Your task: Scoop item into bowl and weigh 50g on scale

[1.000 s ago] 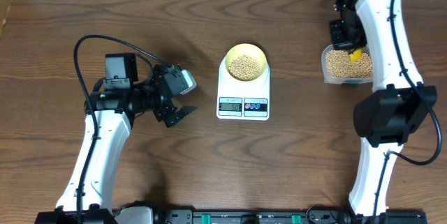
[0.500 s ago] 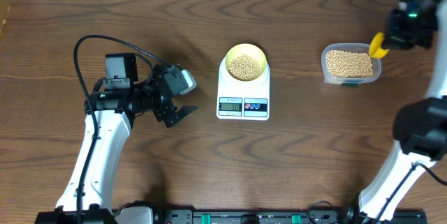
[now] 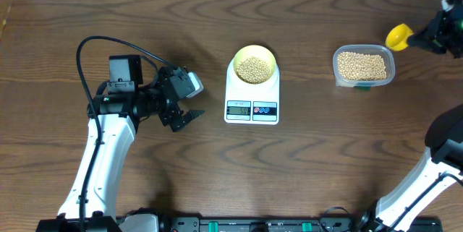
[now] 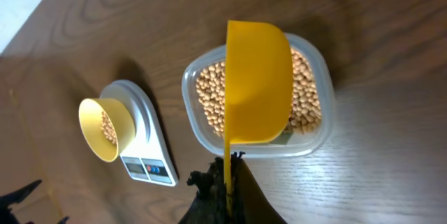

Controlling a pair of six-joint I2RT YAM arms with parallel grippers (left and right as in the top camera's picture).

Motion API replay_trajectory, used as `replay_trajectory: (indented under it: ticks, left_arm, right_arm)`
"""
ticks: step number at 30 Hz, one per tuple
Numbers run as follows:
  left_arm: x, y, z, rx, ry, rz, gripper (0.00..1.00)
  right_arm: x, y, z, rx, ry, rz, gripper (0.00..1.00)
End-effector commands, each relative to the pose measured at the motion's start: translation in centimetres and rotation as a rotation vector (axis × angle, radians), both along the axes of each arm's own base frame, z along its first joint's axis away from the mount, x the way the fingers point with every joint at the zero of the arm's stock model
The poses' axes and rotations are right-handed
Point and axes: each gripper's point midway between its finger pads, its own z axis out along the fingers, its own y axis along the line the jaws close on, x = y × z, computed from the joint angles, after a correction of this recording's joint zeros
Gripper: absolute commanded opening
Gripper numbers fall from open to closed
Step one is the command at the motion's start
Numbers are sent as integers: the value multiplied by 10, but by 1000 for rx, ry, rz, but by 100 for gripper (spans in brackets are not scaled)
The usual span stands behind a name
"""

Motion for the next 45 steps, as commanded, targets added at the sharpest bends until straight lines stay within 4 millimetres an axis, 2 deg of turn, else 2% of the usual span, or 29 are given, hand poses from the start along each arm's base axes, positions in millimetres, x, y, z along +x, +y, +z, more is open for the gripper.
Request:
replay_trajectory:
  ticks: [1, 8, 15, 20, 28, 33, 39, 45]
  left_arm:
    - [2, 1, 1, 6, -9, -2, 98]
    - [2, 1, 1, 6, -9, -2, 98]
    - [2, 1, 1, 6, -9, -2, 98]
    - [2, 2, 1, 6, -9, -2, 97]
    - [2, 2, 1, 6, -9, -2, 97]
    - [2, 1, 1, 6, -9, -3, 98]
    - [2, 1, 1, 6, -9, -2, 97]
    - [2, 2, 1, 6, -9, -2, 98]
  right_arm:
    - [2, 7, -2, 50, -55, 40, 1]
    - [13, 8, -14, 67, -111, 54, 1]
    - [16, 8, -30, 68, -115, 57, 1]
    - [14, 17, -45, 92, -97, 69, 1]
    - [17, 26, -50, 138, -73, 31, 1]
    - [10, 30, -50, 171, -21, 3, 1]
    - [6, 49, -33, 301, -65, 51, 1]
    - [-12, 43, -49, 218, 47, 51, 1]
